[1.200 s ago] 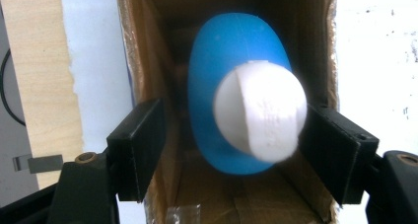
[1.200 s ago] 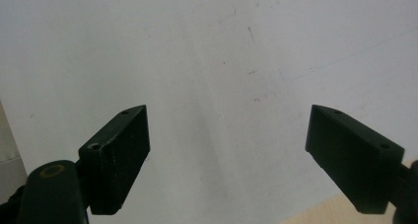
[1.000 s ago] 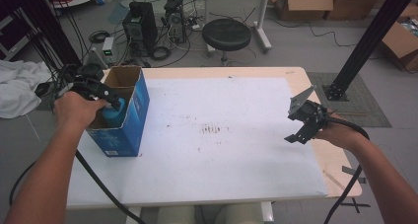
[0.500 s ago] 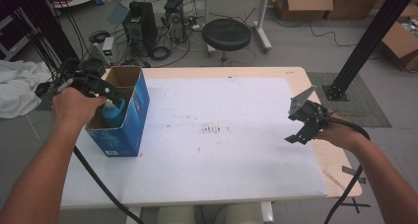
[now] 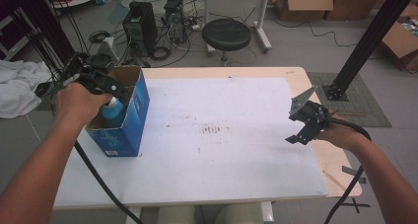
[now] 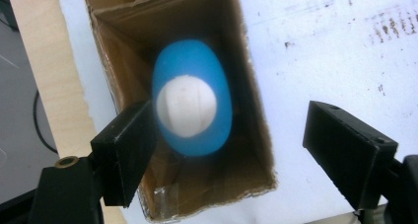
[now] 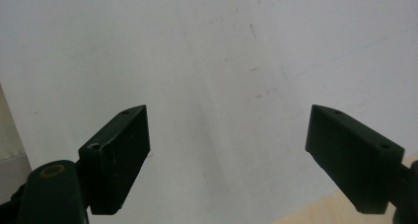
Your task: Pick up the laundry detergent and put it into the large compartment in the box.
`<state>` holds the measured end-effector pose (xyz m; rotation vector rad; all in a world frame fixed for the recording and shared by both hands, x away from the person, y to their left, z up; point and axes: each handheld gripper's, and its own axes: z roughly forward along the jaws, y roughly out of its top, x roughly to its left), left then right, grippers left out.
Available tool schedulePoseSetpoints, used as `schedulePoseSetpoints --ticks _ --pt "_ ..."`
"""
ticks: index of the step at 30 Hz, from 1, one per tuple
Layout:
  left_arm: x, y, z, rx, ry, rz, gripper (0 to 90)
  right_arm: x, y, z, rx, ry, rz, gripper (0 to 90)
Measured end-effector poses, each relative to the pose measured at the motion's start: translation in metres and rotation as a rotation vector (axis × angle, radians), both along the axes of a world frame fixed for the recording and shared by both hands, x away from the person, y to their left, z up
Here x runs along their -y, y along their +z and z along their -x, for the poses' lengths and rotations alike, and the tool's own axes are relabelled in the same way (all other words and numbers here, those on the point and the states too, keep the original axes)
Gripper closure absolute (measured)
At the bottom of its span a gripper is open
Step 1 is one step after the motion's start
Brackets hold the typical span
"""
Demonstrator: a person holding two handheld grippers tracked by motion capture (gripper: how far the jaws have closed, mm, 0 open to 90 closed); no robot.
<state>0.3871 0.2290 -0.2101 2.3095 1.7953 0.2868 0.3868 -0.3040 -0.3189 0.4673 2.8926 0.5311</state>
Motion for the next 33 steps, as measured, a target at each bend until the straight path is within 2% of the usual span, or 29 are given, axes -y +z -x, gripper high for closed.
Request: schedulePoseSetpoints --ticks 7,8,13,26,33 --pt "0.018 0.007 0.003 0.01 -0.069 -0.015 19.5 -0.001 0.001 0.0 0.001 -0.002 0.0 16.8" --pt "0.025 0.009 0.004 0.011 -0.097 -0.02 19.5 -0.002 0.002 0.0 0.002 0.001 0.001 16.8" --pt "0.044 0.012 0.005 0.018 -0.167 -0.024 19.8 -0.005 0.003 0.001 0.003 0.003 0.003 16.8" --pt "0.088 0.01 0.001 0.009 -0.309 -0.046 19.8 -0.011 0.004 0.001 -0.001 0.004 0.003 16.7" --pt "0.105 0.005 -0.003 0.001 -0.361 -0.051 19.9 -0.015 0.008 0.002 -0.001 0.0 0.003 16.8"
